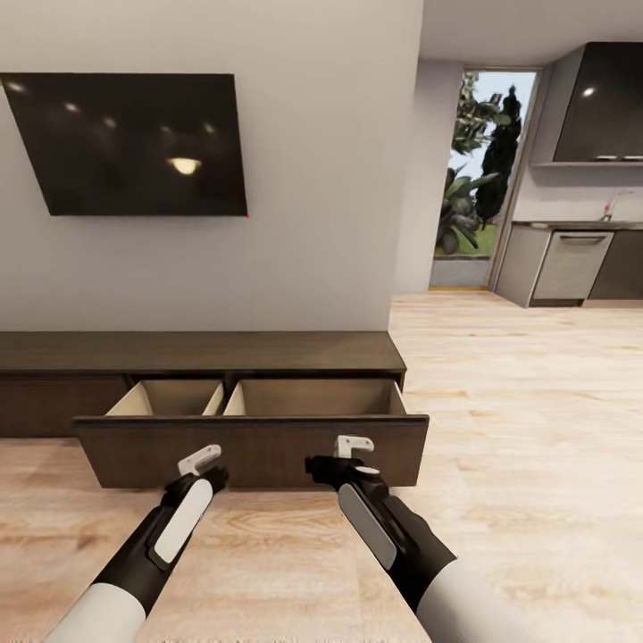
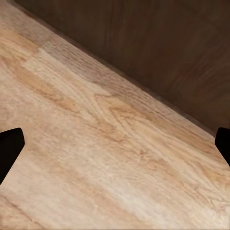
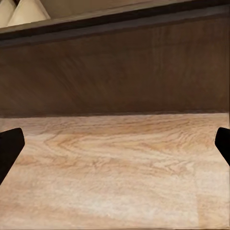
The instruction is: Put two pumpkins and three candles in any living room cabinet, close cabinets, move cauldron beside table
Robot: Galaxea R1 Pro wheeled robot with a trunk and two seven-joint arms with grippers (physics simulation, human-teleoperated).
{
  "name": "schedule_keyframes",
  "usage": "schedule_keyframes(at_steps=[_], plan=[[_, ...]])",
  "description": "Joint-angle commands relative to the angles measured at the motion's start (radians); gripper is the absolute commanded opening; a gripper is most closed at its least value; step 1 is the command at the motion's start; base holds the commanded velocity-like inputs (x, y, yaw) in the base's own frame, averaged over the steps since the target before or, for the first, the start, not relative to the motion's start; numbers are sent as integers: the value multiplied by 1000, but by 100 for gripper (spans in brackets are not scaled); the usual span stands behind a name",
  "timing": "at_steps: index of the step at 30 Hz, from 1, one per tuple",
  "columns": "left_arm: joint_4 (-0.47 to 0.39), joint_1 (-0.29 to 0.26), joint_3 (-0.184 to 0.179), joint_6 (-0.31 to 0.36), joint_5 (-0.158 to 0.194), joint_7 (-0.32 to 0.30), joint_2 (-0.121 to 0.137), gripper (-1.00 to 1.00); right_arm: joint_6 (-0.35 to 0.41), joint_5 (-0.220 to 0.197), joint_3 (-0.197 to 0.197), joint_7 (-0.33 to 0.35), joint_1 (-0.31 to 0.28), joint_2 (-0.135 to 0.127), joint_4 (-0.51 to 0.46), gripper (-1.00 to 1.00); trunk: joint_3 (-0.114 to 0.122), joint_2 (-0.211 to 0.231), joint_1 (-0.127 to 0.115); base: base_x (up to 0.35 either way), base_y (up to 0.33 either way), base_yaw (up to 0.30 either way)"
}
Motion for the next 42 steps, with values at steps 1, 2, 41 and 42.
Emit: schedule_keyframes(at_steps=[1, 2, 41, 42], plan=[[0, -1, -4, -1, 4, 8, 2, 100, -9, -6, 3, -9, -1, 1, 20, 100, -5, -1, 0, 0, 0, 0], [1, -1, -4, -2, 4, 8, 2, 100, -15, -5, 4, -8, -1, 1, 32, 100, -9, -1, 1, 0, 0, 0], [121, 2, -134, -356, -118, 8, 1, 100, -526, -3, 157, -7, -1, -2, 168, 100, -160, -10, 18, 0, 0, 0], [121, 2, -137, -358, -118, 8, 1, 100, -529, -2, 157, -7, -1, -1, 171, 100, -164, -10, 19, 0, 0, 0]])
